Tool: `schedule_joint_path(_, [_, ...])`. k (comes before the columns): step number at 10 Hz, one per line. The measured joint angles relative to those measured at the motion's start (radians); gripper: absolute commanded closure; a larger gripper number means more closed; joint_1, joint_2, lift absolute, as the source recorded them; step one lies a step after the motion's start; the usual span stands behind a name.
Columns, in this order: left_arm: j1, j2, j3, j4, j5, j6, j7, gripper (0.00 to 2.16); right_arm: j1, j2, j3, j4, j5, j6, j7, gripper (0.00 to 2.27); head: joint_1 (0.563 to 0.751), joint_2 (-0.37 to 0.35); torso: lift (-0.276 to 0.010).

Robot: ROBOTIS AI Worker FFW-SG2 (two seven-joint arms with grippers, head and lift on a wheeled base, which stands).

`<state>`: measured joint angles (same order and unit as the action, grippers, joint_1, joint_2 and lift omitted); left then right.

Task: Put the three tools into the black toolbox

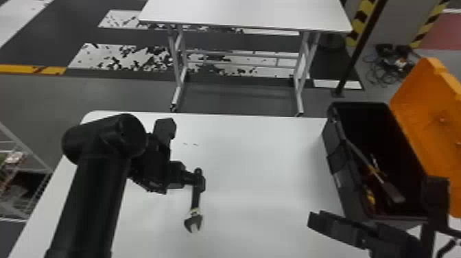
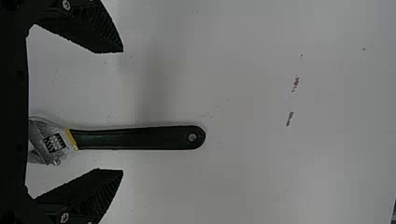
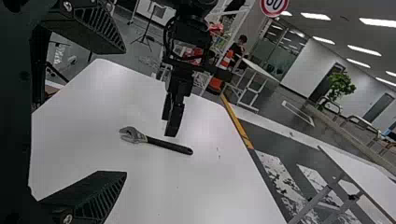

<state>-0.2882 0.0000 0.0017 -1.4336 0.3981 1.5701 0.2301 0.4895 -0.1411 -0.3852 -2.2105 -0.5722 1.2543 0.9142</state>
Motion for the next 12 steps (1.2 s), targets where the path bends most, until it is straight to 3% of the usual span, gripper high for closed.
schedule_joint_path(12, [0.012, 0.0, -0.059, 0.019, 0.0, 0.0, 0.029, 0.09, 0.013, 0.0, 0.011, -0.007, -0.009, -0.008, 0.0, 0.08, 0.695, -0.007, -0.051])
